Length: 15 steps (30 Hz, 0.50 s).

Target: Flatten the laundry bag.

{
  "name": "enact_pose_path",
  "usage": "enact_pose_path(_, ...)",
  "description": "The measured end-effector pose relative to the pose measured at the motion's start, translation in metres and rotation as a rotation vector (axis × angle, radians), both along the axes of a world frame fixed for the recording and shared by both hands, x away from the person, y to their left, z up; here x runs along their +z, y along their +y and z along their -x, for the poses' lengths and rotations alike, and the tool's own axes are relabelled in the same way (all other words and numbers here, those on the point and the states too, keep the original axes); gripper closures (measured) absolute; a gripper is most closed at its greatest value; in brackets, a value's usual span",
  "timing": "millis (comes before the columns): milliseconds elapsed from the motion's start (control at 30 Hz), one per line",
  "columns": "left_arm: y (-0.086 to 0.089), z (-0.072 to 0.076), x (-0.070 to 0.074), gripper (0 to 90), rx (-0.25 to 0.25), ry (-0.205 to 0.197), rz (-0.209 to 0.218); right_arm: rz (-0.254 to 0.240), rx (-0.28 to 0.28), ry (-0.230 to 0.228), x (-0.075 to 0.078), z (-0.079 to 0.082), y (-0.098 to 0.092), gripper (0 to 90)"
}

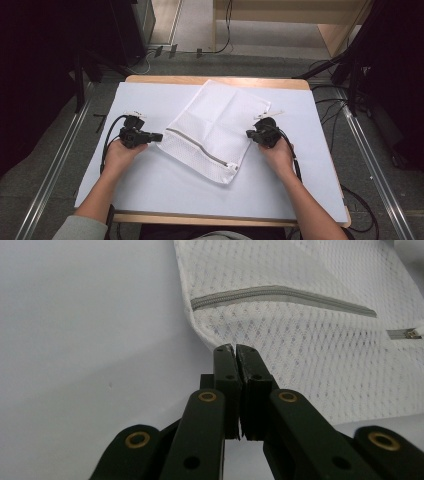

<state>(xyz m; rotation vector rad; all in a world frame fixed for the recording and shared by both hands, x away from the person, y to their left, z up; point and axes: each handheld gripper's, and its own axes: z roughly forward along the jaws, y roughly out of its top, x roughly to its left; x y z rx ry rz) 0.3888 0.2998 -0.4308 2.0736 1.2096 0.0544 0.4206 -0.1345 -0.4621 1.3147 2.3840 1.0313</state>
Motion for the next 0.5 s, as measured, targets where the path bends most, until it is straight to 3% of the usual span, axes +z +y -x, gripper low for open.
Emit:
enact_pose_path(133,-0.001,0.02,0.006,89.1,0.006,-0.035,0.002,-0.025,-0.01,0.006,0.001,-0.005,-0.003,90.0)
enact_pose_path(300,-0.007,0.039,0.004,89.1,-0.021,-0.018,-0.015,-0.018,-0.008,-0.007,0.0,-0.012,-0.003,90.0)
enact_pose_path(500,-0.009,0.053,0.003,89.2,-0.017,-0.015,-0.006,-0.038,-0.027,0.011,-0.001,-0.019,-0.006,90.0)
